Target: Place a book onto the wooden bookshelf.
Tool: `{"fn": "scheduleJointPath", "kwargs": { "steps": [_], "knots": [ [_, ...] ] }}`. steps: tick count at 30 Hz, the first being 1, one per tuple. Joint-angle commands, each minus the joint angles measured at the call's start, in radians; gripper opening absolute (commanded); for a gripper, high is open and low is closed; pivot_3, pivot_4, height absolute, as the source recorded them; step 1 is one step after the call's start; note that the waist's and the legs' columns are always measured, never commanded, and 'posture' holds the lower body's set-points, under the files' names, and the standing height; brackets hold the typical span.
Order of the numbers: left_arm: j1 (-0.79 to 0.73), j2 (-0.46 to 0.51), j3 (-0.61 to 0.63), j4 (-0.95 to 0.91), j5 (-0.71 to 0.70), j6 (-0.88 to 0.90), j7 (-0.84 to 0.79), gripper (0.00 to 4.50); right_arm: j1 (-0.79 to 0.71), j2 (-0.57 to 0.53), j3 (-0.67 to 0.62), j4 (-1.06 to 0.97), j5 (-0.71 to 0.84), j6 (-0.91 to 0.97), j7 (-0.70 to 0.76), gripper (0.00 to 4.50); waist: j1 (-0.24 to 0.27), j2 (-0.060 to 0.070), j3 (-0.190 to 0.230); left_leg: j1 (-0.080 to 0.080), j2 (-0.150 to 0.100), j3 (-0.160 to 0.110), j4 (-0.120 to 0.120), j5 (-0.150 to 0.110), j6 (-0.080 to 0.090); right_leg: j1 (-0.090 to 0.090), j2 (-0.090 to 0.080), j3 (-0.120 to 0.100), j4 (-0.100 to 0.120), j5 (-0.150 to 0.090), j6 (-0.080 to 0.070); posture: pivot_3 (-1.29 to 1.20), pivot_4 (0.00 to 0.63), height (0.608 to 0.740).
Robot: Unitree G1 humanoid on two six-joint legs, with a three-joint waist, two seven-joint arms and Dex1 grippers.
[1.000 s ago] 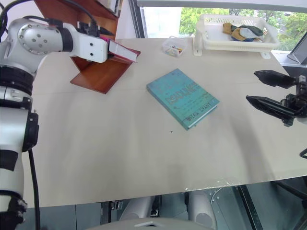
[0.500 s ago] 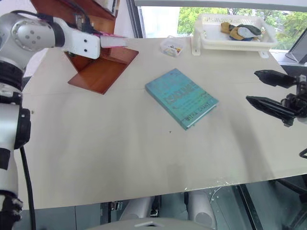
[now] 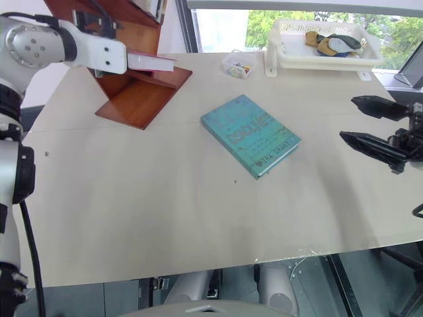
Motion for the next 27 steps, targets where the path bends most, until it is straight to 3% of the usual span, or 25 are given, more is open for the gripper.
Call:
{"fn": "scheduleJointPath", "kwargs": {
  "steps": [1,6,10,15,25,27],
  "knots": [
    [-0.037,0.046,-0.004,0.0,0.026,0.027,0.023,4.47,-0.034,-0.018,-0.013,0.003,0.009,-0.014,0.007,4.5,0.0,0.0,0.0,0.0,0.0,0.0,0.0,0.0,0.0,0.0,0.0,0.0,0.0,0.0,0.0,0.0,0.15,0.74],
    [-0.058,0.075,0.018,-0.016,0.006,0.022,0.016,4.47,-0.054,-0.008,-0.006,0.013,0.022,-0.008,0.008,4.5,-0.006,0.0,0.0,0.001,0.001,0.0,0.0,0.0,0.0,0.0,0.001,0.0,0.001,0.0,0.0,0.0,0.15,0.74],
    [-0.044,0.074,0.113,-0.063,-0.144,0.008,-0.104,4.47,-0.068,-0.008,-0.015,0.029,0.041,0.003,0.009,4.5,-0.008,0.0,0.0,0.001,0.001,0.001,0.0,0.0,0.0,0.0,0.002,0.001,0.001,0.0,0.0,0.0,0.15,0.74],
    [-0.013,0.163,0.176,-0.159,-0.22,0.042,-0.198,4.47,-0.054,-0.027,-0.022,0.048,0.034,0.009,0.025,4.5,-0.002,0.0,0.0,-0.001,0.001,0.0,0.0,0.0,0.0,-0.001,0.001,0.0,-0.001,0.0,0.0,0.0,0.15,0.74],
    [0.243,0.303,0.334,-0.415,-0.462,0.246,-0.432,4.47,-0.053,-0.071,-0.042,0.085,0.026,0.022,0.051,4.5,0.003,0.0,0.0,-0.001,0.0,0.0,0.0,-0.001,0.001,0.0,-0.001,-0.002,-0.002,0.0,0.0,0.0,0.15,0.74],
    [0.354,0.308,0.421,-0.478,-0.59,0.347,-0.487,4.47,-0.055,-0.08,-0.044,0.093,0.022,0.024,0.057,4.5,0.003,0.0,0.0,-0.001,0.0,0.0,0.001,-0.001,0.001,0.0,-0.001,-0.002,-0.001,0.0,0.0,0.0,0.15,0.74]
  ]
}}
